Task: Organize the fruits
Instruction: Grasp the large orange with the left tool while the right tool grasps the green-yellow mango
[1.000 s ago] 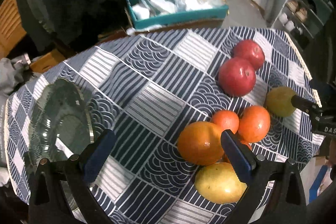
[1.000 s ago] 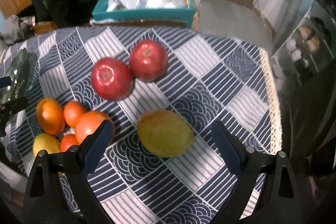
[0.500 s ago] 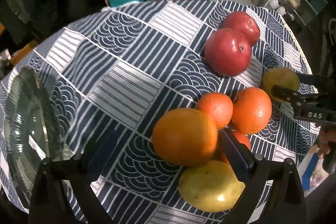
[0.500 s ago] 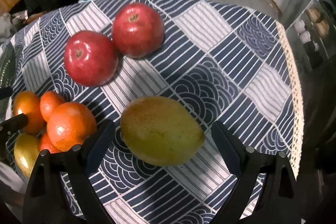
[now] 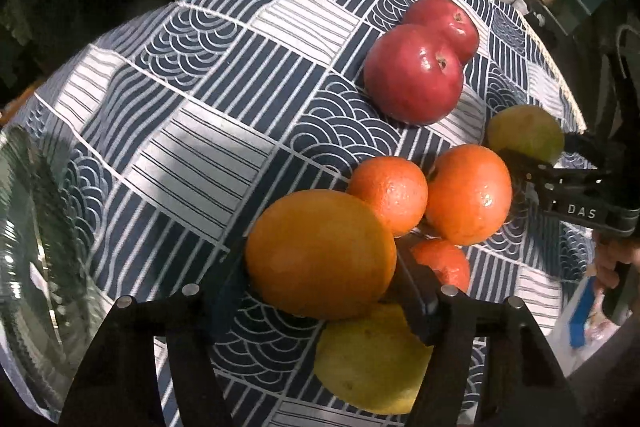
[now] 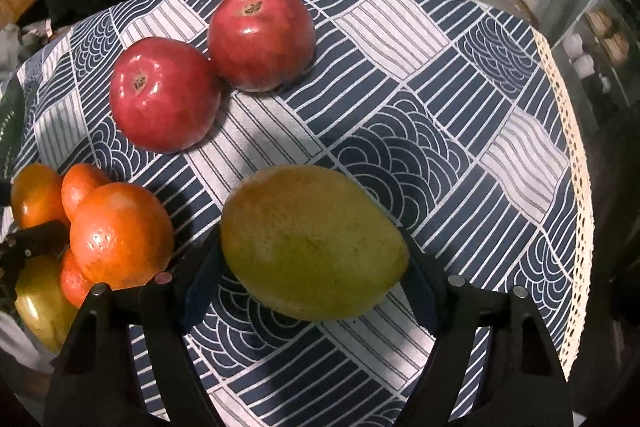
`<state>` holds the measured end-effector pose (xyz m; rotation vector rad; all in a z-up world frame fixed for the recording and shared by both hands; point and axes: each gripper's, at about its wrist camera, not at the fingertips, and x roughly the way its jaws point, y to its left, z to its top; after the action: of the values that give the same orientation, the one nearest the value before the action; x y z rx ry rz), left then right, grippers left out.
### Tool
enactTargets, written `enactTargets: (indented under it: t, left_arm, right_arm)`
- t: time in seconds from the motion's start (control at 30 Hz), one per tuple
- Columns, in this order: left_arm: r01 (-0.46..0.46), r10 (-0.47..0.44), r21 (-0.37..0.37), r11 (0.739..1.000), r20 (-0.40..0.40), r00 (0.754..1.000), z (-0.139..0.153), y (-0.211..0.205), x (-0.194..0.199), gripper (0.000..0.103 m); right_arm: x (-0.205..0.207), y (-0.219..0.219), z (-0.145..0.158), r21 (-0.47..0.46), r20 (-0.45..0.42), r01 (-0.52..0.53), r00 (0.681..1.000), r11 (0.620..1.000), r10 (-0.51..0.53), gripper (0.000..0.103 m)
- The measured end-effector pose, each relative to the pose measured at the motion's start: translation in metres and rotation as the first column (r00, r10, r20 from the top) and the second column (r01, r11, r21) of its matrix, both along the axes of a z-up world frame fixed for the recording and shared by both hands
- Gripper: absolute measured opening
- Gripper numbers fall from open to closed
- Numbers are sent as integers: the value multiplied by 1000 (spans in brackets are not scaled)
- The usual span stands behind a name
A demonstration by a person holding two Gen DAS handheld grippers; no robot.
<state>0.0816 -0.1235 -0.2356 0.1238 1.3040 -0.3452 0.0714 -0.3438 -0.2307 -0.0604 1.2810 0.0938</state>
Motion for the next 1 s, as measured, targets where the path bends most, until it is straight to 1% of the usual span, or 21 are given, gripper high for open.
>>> enactTargets:
  t: [0.1, 0.27, 0.37, 0.47, 0.6, 0.73, 0.93, 1.0]
  left_arm:
    - [-12, 9, 56, 998, 58, 998, 1, 0, -2, 69]
    - [-35, 32, 42, 998, 74, 997, 7, 8, -3, 69]
    - [-41, 36, 43, 998, 95, 995, 14, 14, -5, 69]
    - [-58, 55, 28, 998, 117, 992, 23, 19, -10, 69]
    - [-68, 58, 45, 997, 194, 979, 37, 21, -16, 69]
    - [-80, 76, 11, 997, 207, 975, 48, 29, -19, 69]
    - [-91, 92, -15, 996, 229, 969, 64, 36, -25, 69]
    - [-105, 112, -42, 994, 228, 967, 71, 41, -27, 69]
  right_arm:
    - [-6, 7, -1, -7, 21, -3, 1000, 1000, 3, 80]
    - [-12, 15, 5, -25, 70, -16, 997, 1000, 17, 80]
    - [-14, 20, 12, -21, 97, -24, 995, 999, 26, 80]
    - [-17, 24, 22, -10, 120, -27, 992, 1000, 28, 80]
    - [-19, 30, 39, 16, 160, -29, 987, 999, 26, 80]
    - [-20, 38, 56, 39, 202, -45, 979, 998, 37, 80]
    - [-23, 48, 78, 74, 252, -66, 967, 995, 45, 80]
    - [-24, 50, 86, 88, 266, -74, 963, 993, 48, 80]
